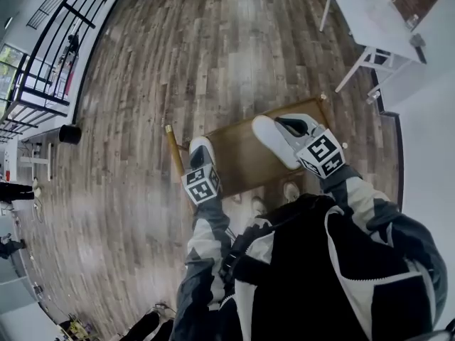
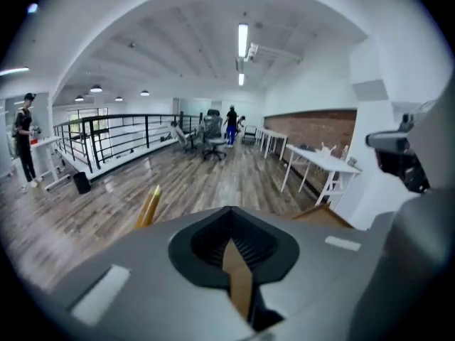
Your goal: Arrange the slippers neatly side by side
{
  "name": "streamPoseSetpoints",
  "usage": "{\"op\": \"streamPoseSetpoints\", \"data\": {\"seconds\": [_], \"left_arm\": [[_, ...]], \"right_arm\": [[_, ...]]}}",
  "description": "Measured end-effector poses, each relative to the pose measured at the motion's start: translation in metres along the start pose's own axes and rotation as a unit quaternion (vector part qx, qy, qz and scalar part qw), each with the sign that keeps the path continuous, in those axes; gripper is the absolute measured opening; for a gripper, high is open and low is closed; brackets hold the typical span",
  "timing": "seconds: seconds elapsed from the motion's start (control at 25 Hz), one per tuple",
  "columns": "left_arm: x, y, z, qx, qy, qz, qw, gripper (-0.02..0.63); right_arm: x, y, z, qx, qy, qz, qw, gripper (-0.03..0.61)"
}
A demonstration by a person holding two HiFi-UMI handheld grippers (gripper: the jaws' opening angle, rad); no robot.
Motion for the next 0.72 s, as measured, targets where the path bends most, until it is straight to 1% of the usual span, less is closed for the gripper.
{"op": "streamPoseSetpoints", "data": {"seconds": [0.08, 0.16, 0.24, 0.28, 0.36, 0.44, 0.52, 0.6, 0.64, 0.68, 0.72], "left_arm": [[-0.028, -0.017, 0.028, 0.014, -0.070, -0.023, 0.9972, 0.020], [-0.055, -0.034, 0.056, 0.030, -0.129, -0.046, 0.9902, 0.018], [-0.076, -0.047, 0.078, 0.043, -0.170, -0.064, 0.9825, 0.019], [-0.084, -0.052, 0.086, 0.049, -0.183, -0.070, 0.9793, 0.020], [-0.095, -0.060, 0.096, 0.063, -0.199, -0.075, 0.9751, 0.020], [-0.101, -0.064, 0.102, 0.075, -0.206, -0.076, 0.9727, 0.020], [-0.104, -0.065, 0.104, 0.083, -0.209, -0.079, 0.9712, 0.020], [-0.106, -0.061, 0.104, 0.090, -0.209, -0.076, 0.9708, 0.020], [-0.106, -0.058, 0.103, 0.093, -0.208, -0.071, 0.9712, 0.020], [-0.107, -0.055, 0.102, 0.095, -0.206, -0.066, 0.9717, 0.020], [-0.107, -0.053, 0.101, 0.093, -0.206, -0.065, 0.9721, 0.020]], "right_arm": [[0.001, 0.000, 0.003, 0.002, -0.013, 0.000, 1.000, 0.005], [0.000, 0.001, 0.013, 0.010, -0.033, 0.003, 0.999, 0.005], [-0.001, 0.003, 0.024, 0.018, -0.050, 0.006, 0.999, 0.005], [-0.002, 0.005, 0.028, 0.021, -0.056, 0.008, 0.998, 0.005], [-0.003, 0.009, 0.031, 0.023, -0.060, 0.009, 0.998, 0.005], [0.000, 0.012, 0.029, 0.020, -0.053, 0.007, 0.998, 0.005], [0.007, 0.014, 0.021, 0.016, -0.040, 0.005, 0.999, 0.005], [0.017, 0.016, 0.006, 0.009, -0.015, 0.008, 1.000, 0.005], [0.025, 0.018, -0.004, 0.004, 0.004, 0.012, 1.000, 0.016], [0.033, 0.019, -0.017, -0.002, 0.028, 0.016, 0.999, 0.047], [0.042, 0.021, -0.031, -0.008, 0.056, 0.020, 0.998, 0.100]]}}
Point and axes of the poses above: the fingertips, and each gripper's own axes: x forward along the fingers, y to its left, z out of its top, the point moved 5 cm from there along -x, backward along the fingers, and after that the axes turned 15 degrees about -z, right-handed, at the moved point
